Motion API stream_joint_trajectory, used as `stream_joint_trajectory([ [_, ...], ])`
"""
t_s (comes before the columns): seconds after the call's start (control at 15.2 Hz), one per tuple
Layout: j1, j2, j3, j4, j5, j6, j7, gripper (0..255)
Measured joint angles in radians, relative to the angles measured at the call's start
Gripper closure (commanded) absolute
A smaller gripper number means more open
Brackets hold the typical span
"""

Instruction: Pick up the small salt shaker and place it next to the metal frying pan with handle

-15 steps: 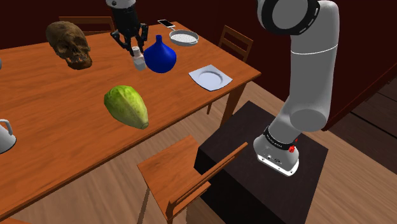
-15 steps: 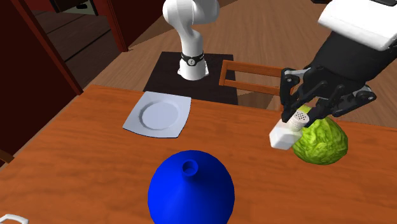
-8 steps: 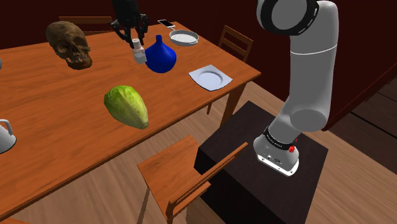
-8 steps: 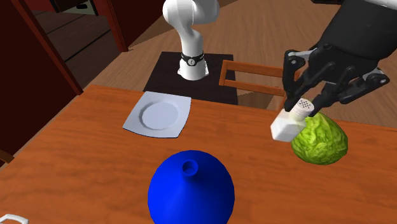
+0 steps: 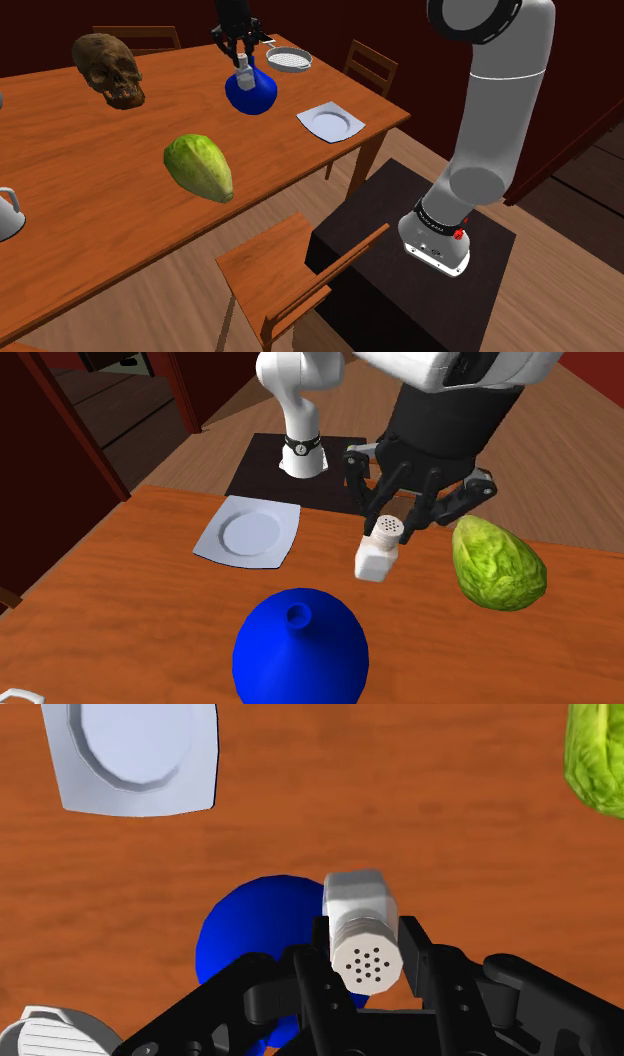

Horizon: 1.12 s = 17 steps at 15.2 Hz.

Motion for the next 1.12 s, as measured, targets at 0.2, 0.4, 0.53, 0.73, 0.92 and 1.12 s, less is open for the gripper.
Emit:
stream_joint_trajectory([
  [0.2, -0.047, -0.003, -0.019, -0.024, 0.004, 0.029, -0.060, 255],
  [0.4, -0.090, -0.006, -0.037, -0.033, 0.008, 0.044, -0.118, 255],
  [0.53, -0.121, -0.007, -0.050, -0.038, 0.011, 0.053, -0.160, 255],
  [0.73, -0.168, -0.018, -0.069, -0.076, 0.017, 0.088, -0.220, 255],
  [0.92, -0.211, -0.006, -0.088, -0.071, 0.020, 0.103, -0.279, 255],
  [1.12, -0.254, 0.023, -0.109, -0.034, 0.021, 0.105, -0.346, 255],
])
